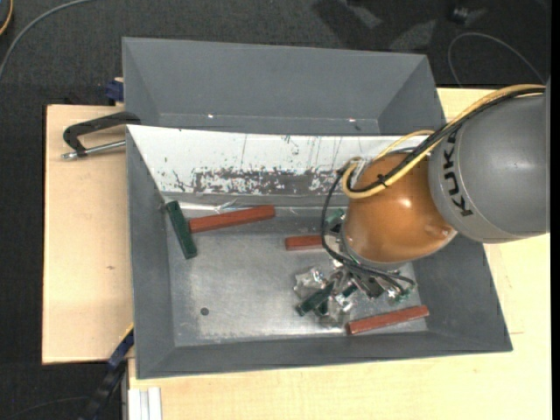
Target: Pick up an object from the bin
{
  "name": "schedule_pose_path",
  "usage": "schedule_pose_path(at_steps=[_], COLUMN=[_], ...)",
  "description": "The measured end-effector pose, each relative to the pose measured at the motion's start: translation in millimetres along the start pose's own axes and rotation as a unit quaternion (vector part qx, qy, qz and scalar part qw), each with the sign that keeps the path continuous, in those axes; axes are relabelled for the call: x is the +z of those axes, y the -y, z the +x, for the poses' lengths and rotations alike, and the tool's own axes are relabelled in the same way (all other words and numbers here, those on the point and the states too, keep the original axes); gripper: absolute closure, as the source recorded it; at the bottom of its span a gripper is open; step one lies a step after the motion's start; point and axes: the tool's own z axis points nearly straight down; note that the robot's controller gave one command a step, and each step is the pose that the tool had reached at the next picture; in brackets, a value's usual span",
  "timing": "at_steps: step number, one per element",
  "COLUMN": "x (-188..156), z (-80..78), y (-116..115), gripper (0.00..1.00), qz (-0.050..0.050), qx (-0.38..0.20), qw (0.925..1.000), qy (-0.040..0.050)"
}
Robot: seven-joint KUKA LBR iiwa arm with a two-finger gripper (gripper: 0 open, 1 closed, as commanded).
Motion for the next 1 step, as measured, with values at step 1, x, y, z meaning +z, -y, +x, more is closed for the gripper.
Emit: schedule_pose_path(at_steps=[1], x=[-149.4], z=[-10.6], y=[15.6], gripper=[1.00], qz=[0.004], qx=[0.021], qw=[0.9998], qy=[0.0072])
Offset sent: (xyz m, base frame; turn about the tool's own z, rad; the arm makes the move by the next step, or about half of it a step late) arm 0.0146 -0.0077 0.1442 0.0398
